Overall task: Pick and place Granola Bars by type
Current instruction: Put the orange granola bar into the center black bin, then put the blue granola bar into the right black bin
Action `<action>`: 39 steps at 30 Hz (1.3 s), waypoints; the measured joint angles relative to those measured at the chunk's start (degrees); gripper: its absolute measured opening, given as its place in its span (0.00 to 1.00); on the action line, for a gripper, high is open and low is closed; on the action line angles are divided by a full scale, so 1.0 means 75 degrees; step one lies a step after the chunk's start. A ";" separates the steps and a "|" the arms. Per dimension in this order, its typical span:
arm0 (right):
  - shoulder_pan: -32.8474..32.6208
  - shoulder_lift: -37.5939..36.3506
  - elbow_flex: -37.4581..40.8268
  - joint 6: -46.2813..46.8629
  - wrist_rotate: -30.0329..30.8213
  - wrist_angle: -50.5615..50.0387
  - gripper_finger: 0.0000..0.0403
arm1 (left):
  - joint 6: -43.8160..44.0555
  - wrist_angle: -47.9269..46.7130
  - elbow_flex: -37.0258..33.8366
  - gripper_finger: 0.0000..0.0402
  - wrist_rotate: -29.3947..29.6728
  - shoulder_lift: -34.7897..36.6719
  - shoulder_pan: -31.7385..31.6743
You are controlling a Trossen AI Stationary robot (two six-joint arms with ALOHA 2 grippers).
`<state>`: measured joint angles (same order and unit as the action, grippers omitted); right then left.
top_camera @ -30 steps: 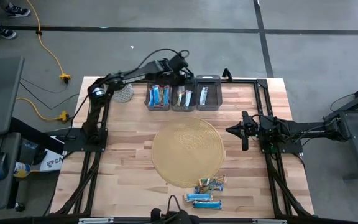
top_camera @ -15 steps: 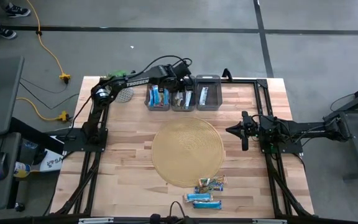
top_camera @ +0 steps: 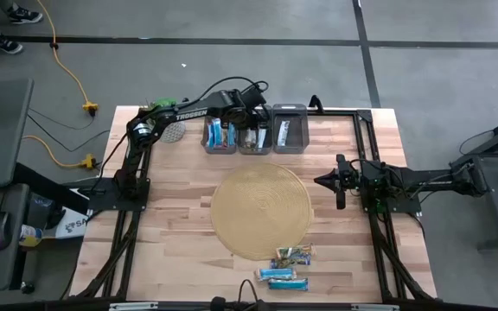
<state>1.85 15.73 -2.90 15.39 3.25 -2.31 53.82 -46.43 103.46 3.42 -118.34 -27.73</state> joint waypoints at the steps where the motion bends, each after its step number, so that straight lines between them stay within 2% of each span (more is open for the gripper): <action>1: -0.0001 0.0000 0.0000 0.0001 -0.0001 0.0000 0.00 | 0.0000 0.0003 0.0000 0.24 -0.0014 0.0000 0.0000; 7: -0.0003 0.0000 0.0000 -0.0001 0.0002 0.0000 0.00 | -0.0004 0.0040 0.0000 0.43 -0.0048 0.0000 0.0000; 11: -0.0002 0.0000 0.0000 0.0000 0.0001 0.0000 0.00 | -0.0517 0.0557 -0.0001 0.50 -0.0531 0.0028 0.0000; 15: -0.0001 0.0000 0.0000 0.0001 0.0002 0.0000 0.00 | -0.1321 0.1137 -0.0003 0.49 -0.1143 0.0282 0.0057; 18: -0.0003 0.0001 0.0000 -0.0002 0.0001 0.0000 0.00 | -0.1902 0.1210 -0.0003 0.48 -0.1209 0.0597 0.0159; 28: -0.0001 0.0001 0.0002 0.0001 0.0001 0.0001 0.00 | -0.3286 0.1129 -0.0003 0.43 -0.0686 0.2145 0.0810; 32: 0.0000 0.0003 0.0003 0.0001 0.0002 0.0000 0.00 | -0.3802 0.0748 0.0001 0.43 -0.0225 0.2743 0.1166; 39: 0.0000 0.0003 0.0003 0.0001 0.0002 0.0000 0.00 | -0.4319 0.0140 -0.0003 0.43 -0.0009 0.3381 0.1823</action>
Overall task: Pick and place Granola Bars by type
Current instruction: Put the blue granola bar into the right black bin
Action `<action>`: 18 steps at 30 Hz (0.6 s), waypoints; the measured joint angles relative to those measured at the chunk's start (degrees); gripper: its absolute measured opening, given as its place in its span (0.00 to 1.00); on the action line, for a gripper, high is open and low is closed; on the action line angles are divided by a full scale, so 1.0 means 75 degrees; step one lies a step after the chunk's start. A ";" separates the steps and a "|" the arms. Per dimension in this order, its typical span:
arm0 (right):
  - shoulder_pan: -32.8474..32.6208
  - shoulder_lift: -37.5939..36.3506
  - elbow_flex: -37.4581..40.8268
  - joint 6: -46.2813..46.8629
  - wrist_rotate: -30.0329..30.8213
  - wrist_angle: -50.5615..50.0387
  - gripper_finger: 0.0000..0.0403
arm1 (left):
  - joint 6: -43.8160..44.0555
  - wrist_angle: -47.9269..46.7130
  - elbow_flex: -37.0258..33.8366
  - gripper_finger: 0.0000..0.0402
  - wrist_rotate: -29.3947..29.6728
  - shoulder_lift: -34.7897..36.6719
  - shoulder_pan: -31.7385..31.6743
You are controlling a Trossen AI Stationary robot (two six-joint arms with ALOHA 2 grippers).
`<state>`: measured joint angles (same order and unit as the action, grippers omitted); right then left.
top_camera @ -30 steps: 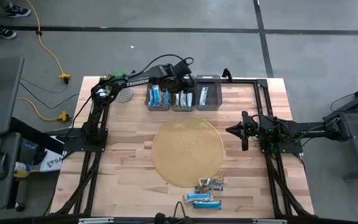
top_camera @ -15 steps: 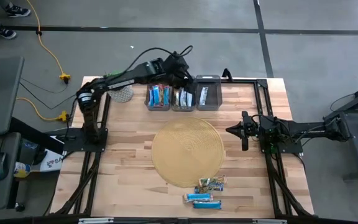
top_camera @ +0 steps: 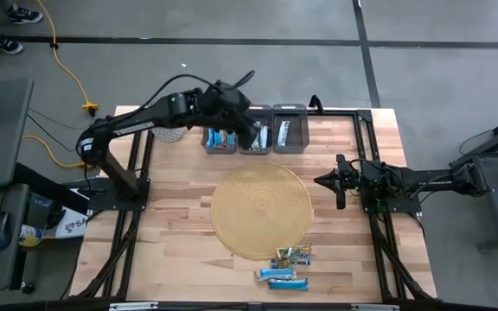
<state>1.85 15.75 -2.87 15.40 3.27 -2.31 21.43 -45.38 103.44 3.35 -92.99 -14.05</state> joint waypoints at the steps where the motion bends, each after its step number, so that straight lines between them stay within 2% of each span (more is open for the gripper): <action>1: -0.0003 0.0000 -0.0003 0.0000 0.0000 0.0003 0.00 | -0.0036 0.0026 0.0003 0.43 -0.0020 0.0017 0.0153; 10: -0.0003 -0.0001 0.0000 0.0000 0.0000 0.0001 0.00 | -0.0151 0.0584 -0.0003 0.43 -0.0771 0.0078 0.1801; 18: 0.0000 0.0000 0.0000 -0.0003 0.0000 0.0003 0.00 | -0.0157 0.1628 0.0009 0.43 -0.0469 -0.0265 0.3588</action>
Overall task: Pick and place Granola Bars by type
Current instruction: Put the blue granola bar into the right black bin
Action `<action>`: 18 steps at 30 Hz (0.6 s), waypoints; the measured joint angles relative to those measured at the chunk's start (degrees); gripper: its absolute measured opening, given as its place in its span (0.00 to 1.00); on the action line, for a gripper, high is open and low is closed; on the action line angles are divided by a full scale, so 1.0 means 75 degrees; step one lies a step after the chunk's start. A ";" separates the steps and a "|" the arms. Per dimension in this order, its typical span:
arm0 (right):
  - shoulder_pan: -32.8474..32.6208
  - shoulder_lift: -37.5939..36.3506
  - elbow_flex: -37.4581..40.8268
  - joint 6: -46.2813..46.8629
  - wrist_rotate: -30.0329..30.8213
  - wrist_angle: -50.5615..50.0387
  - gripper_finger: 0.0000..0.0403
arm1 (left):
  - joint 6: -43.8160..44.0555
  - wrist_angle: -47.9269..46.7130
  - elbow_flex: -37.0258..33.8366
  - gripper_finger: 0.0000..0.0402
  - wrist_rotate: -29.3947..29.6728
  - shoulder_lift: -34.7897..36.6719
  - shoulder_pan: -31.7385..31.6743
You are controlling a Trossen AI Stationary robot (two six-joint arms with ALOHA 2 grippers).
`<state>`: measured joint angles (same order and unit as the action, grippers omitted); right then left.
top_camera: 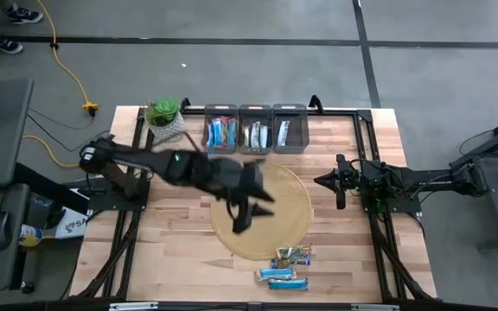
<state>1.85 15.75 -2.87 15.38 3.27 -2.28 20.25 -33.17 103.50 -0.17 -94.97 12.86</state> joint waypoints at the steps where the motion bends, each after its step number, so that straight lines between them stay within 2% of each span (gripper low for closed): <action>1: -0.0003 0.0000 0.0000 0.0003 -0.0003 0.0000 0.00 | 0.0078 0.0069 -0.0007 0.43 0.0077 -0.0051 0.0177; 10: -0.0003 0.0072 0.0006 0.0000 0.0001 0.0019 0.00 | 0.0100 0.2218 -0.0010 0.43 0.0285 -0.1294 0.1343; 18: 0.0000 0.0099 0.0006 0.0003 -0.0003 0.0000 0.00 | -0.0139 0.3126 -0.0008 0.43 0.0801 -0.2303 0.1503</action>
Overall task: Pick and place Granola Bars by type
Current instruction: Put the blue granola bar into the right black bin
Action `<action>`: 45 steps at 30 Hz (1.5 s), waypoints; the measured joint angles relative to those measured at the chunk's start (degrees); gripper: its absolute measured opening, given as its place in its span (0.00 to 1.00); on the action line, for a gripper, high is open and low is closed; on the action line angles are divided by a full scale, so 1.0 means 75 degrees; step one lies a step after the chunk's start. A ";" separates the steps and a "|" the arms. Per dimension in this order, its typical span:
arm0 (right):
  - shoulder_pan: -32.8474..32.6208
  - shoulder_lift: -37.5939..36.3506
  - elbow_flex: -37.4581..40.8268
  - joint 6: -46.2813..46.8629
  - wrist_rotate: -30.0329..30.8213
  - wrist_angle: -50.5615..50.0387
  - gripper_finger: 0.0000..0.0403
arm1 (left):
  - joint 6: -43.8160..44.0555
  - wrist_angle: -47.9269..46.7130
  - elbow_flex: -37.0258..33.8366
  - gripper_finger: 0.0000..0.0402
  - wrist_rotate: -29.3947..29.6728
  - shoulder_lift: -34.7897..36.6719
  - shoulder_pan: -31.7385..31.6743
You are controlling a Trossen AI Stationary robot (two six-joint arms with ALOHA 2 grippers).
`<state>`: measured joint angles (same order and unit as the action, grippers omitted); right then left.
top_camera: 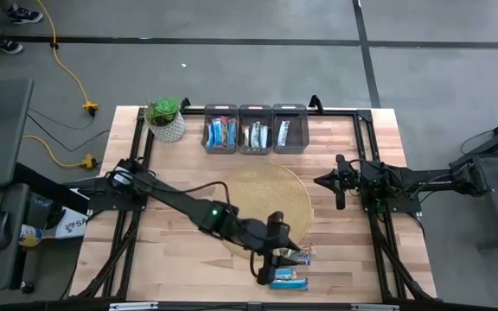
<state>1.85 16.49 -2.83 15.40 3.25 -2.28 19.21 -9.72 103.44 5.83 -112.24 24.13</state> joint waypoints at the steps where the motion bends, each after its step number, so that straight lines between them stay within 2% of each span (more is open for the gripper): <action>1: 0.0000 0.0000 0.0000 -0.0003 0.0000 -0.0003 0.00 | -0.0135 0.0034 -0.0009 0.43 0.0059 -0.0088 0.0032; 4: 0.0000 0.0003 0.0000 -0.0001 0.0000 0.0006 0.00 | -0.0399 0.0077 -0.0006 0.43 0.0388 -0.0282 0.0065; 27: 0.0000 0.0000 0.0000 -0.0002 0.0000 0.0000 0.00 | -0.0908 -0.1184 0.0002 0.43 0.0475 -0.1210 0.0968; 31: -0.0001 0.0000 0.0000 -0.0001 0.0000 -0.0001 0.00 | -0.0760 -0.1333 0.0005 0.50 0.0251 -0.1207 0.0996; 37: -0.0002 0.0000 0.0000 -0.0002 0.0000 0.0000 0.00 | -0.0453 -0.1616 0.0005 0.68 -0.0022 -0.1204 0.0987; 41: 0.0000 0.0000 -0.0003 -0.0002 0.0000 -0.0002 0.00 | -0.1016 -0.1421 0.0005 0.75 0.0007 -0.1204 0.1005; 45: -0.0001 -0.0003 -0.0003 -0.0001 0.0000 -0.0001 0.00 | -0.1872 -0.0713 0.0012 0.76 0.0208 -0.1306 0.1056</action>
<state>1.84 16.47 -2.85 15.39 3.25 -2.29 5.16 -15.07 103.53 7.39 -122.04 32.05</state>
